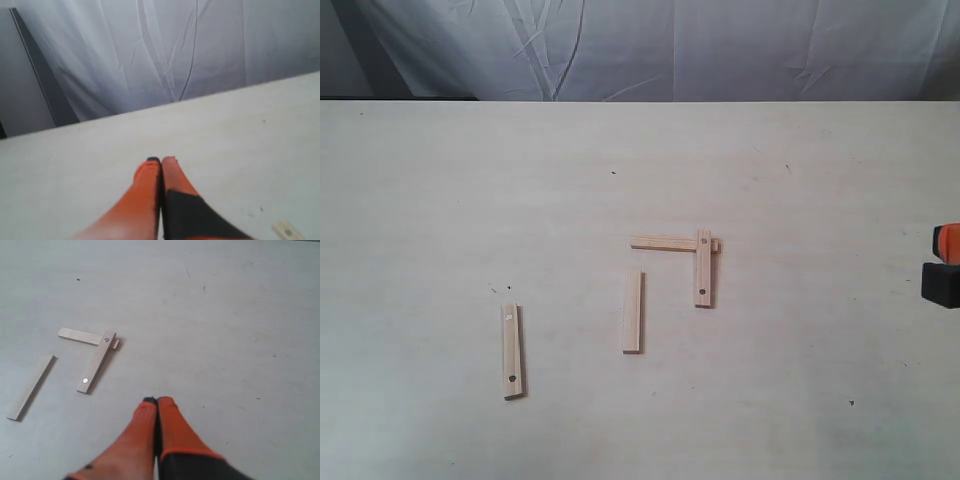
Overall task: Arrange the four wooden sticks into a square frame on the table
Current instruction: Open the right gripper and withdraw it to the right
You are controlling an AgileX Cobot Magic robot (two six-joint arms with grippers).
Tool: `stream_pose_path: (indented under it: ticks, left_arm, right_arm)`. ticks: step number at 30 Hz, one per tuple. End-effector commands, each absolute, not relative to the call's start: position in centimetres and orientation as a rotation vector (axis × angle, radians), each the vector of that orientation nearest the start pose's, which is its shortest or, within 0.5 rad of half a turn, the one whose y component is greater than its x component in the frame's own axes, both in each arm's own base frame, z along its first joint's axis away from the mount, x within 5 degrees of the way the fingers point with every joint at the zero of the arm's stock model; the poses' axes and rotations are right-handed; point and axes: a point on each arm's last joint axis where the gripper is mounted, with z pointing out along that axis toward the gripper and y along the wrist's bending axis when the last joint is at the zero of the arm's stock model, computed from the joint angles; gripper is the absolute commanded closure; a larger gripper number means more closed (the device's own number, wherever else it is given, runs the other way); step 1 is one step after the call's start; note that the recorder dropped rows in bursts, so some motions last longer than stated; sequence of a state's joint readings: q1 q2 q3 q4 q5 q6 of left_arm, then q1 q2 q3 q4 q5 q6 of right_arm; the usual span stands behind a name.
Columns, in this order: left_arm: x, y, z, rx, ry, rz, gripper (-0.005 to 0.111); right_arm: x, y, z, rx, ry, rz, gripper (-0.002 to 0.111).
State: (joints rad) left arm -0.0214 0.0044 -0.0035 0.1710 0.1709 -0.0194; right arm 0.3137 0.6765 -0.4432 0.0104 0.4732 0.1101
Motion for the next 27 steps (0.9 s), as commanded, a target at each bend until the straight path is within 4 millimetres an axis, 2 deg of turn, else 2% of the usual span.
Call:
stream_pose_path:
  ticks: [1,5,9,12,18,24,27]
  left_arm:
    - [5.5,-0.2,21.9,0.133,1.414,0.106,0.107]
    - [5.2,-0.4,23.3,0.118,1.261,0.069,0.107]
    - [5.5,-0.2,22.1,-0.032,1.398,-0.079,0.107]
    - [5.6,-0.1,21.2,-0.058,1.491,-0.091,0.107]
    - [5.6,-0.1,21.8,-0.151,1.429,-0.2,0.107]
    - [5.5,0.1,22.1,-0.326,1.372,-0.378,0.107]
    - [5.5,0.1,22.2,-0.342,1.368,-0.395,0.107]
  right_arm:
    - [12.3,3.9,26.3,-0.221,2.171,0.235,0.109]
    - [12.3,4.0,26.3,-0.216,2.167,0.246,0.109]
    - [12.3,4.0,26.4,-0.215,2.162,0.247,0.109]
    - [12.3,4.0,26.4,-0.215,2.16,0.248,0.109]
    - [12.3,4.0,26.4,-0.215,2.158,0.248,0.109]
    - [12.4,4.0,26.5,-0.211,2.146,0.251,0.109]
    - [12.4,4.0,26.5,-0.211,2.146,0.251,0.109]
